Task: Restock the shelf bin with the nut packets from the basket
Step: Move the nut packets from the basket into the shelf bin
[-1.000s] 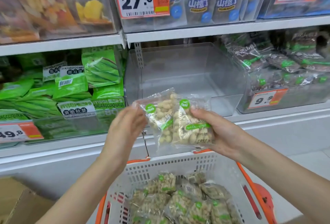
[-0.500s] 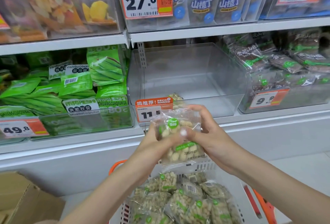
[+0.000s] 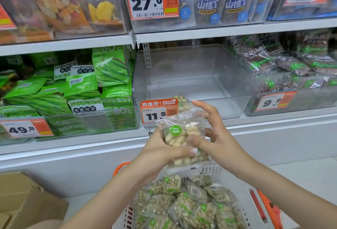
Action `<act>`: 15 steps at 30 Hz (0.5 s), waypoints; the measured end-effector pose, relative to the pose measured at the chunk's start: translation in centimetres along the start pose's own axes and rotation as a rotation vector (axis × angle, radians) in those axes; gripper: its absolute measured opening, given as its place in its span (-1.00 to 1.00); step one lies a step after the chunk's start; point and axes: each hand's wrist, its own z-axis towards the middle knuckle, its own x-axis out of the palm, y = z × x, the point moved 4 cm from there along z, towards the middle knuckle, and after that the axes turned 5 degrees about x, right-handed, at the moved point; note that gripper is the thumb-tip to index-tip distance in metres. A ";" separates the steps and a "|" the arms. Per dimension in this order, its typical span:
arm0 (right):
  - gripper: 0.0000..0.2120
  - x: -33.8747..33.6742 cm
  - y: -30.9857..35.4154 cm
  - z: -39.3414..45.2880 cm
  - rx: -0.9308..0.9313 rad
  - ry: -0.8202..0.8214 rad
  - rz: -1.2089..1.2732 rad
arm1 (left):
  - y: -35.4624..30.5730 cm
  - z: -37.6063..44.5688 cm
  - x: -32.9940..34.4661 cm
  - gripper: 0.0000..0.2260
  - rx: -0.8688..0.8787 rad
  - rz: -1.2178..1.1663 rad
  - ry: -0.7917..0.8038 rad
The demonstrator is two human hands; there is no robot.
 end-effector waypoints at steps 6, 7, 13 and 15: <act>-0.33 0.1 -0.8 0.5 0.103 0.217 0.023 | 0.1 0.2 -0.9 -0.36 -0.022 -0.158 -0.060; -0.25 0.2 -1.1 0.6 0.120 0.247 0.012 | 0.1 0.3 -1.3 -0.35 -0.028 -0.128 -0.042; -0.17 0.6 -2.2 0.5 0.179 0.294 -0.052 | 0.2 0.1 -1.7 -0.29 -0.004 0.065 0.043; -0.19 0.6 -2.2 0.5 0.161 0.282 -0.051 | 0.3 0.1 -1.7 -0.28 0.001 0.059 0.035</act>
